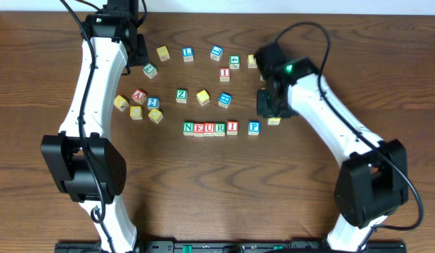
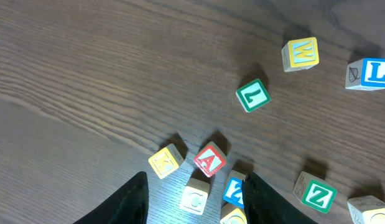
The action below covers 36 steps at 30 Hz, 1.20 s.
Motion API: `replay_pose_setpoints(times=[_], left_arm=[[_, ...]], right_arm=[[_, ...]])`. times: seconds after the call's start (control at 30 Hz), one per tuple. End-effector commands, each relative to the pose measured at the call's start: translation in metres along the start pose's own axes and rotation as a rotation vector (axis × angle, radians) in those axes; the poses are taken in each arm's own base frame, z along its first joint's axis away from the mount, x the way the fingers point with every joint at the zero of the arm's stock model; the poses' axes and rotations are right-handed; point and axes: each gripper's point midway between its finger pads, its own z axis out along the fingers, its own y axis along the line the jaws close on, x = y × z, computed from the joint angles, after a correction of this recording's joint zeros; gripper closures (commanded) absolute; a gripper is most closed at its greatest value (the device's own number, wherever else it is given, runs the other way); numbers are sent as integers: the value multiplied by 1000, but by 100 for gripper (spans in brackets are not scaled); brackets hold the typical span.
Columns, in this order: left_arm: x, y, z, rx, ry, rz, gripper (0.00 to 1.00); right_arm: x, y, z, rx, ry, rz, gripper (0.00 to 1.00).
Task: Spell out NEURIPS
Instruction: 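Carry the yellow block to the right of the P, then lower the yellow block right of the P and release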
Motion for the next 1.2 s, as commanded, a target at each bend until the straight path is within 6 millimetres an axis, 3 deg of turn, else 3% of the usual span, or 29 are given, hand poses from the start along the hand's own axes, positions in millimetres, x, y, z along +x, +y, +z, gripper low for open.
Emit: replay_pose_setpoints(times=[0.0,0.13,0.4,0.83,1.17], left_arm=[[-12,8,-19,-8,-53,-5,52],[-11,8,-19,-8,-52,-5,52],[-11,8,-19,-8,-52,-5,53],[-9,8,-17,-10,-43,-2,52],[-9,8,-17,-10,-43,-2,52]], right_arm=[[10,-6,29,23,0,34,76],[13,-4,51,4,-29,39,76],[17,-4,69,-10,-55,42,75],[15,4,74,-52,-79,51,72],[15,11,73,-54,-93,35,62]])
